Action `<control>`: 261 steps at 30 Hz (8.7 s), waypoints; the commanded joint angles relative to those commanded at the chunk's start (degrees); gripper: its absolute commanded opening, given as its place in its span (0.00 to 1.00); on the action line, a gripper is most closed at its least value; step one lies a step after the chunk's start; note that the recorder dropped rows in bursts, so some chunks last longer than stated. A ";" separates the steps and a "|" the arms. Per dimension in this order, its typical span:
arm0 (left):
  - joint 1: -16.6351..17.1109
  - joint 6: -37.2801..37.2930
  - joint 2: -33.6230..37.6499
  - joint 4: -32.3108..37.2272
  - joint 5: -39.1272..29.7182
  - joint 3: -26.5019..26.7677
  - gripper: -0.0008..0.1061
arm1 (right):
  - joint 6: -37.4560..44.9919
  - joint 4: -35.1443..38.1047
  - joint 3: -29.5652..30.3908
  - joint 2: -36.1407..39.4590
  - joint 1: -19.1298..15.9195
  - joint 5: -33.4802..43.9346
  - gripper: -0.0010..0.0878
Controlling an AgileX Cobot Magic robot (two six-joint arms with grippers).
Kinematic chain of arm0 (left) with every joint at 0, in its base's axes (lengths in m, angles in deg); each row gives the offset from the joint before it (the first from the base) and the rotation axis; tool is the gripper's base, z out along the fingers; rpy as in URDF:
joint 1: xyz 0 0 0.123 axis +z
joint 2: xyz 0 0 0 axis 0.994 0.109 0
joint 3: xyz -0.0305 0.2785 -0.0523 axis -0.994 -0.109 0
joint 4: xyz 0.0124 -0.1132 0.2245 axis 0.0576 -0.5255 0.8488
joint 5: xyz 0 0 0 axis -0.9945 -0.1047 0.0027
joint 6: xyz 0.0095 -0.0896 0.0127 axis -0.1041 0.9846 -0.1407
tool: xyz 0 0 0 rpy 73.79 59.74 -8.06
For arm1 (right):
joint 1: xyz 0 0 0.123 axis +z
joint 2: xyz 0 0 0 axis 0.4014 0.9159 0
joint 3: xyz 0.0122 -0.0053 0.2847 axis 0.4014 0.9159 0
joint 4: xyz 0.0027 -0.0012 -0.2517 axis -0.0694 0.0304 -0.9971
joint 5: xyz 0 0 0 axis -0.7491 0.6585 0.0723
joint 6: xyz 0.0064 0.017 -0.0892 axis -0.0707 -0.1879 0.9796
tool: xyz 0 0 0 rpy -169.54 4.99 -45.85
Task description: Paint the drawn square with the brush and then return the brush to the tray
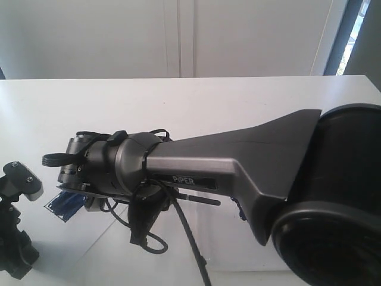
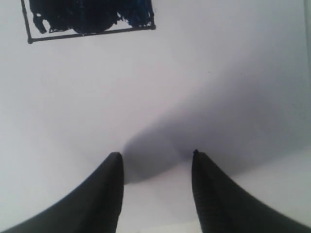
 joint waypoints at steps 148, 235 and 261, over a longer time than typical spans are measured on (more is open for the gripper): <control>5.88 20.96 5.43 17.99 10.98 3.34 0.15 | -2.72 -10.85 4.86 0.41 5.94 0.00 0.01; 5.78 30.85 -73.53 3.72 -37.58 3.33 0.01 | -13.16 30.24 68.74 -75.64 -14.01 -4.98 0.01; 6.00 33.44 -87.33 -0.74 -47.32 3.33 0.01 | -14.03 32.15 67.11 -58.00 -19.87 -3.36 0.01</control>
